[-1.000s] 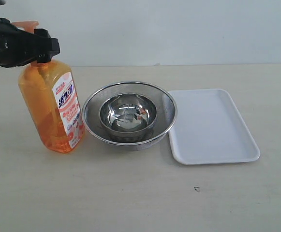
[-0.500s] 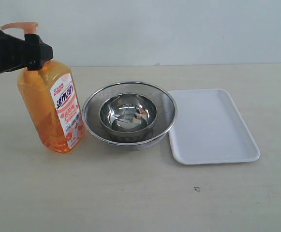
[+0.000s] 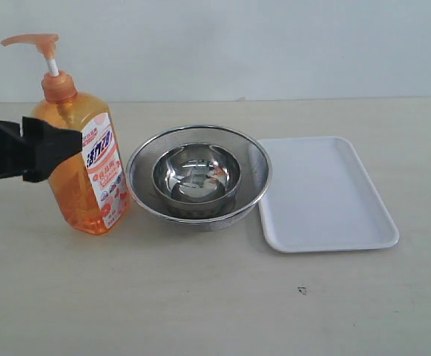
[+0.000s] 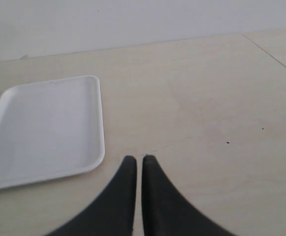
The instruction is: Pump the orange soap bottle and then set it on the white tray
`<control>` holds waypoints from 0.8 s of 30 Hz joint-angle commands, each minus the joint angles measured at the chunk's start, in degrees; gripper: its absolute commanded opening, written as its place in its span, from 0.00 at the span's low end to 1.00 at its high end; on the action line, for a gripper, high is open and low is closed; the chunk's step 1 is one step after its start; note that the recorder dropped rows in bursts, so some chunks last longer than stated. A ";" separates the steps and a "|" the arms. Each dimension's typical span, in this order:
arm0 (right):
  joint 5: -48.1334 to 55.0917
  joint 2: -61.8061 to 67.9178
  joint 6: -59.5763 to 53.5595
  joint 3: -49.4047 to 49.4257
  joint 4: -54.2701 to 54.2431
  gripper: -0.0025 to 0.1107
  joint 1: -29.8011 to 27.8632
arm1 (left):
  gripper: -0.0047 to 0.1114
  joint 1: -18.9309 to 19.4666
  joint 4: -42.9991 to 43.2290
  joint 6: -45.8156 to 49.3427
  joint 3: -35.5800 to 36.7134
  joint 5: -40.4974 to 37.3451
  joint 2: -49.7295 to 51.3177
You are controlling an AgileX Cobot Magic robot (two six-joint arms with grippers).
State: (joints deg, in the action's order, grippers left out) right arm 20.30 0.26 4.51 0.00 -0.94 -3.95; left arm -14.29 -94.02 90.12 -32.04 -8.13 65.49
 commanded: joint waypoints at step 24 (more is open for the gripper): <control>-0.09 -0.26 -0.54 0.00 0.08 0.03 -0.20 | 0.99 -0.24 -0.01 7.50 1.47 -0.28 10.28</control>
State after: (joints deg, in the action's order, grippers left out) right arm 20.40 0.26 4.51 0.00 -0.94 -3.95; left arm -14.29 -94.02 96.62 -29.86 -8.25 74.41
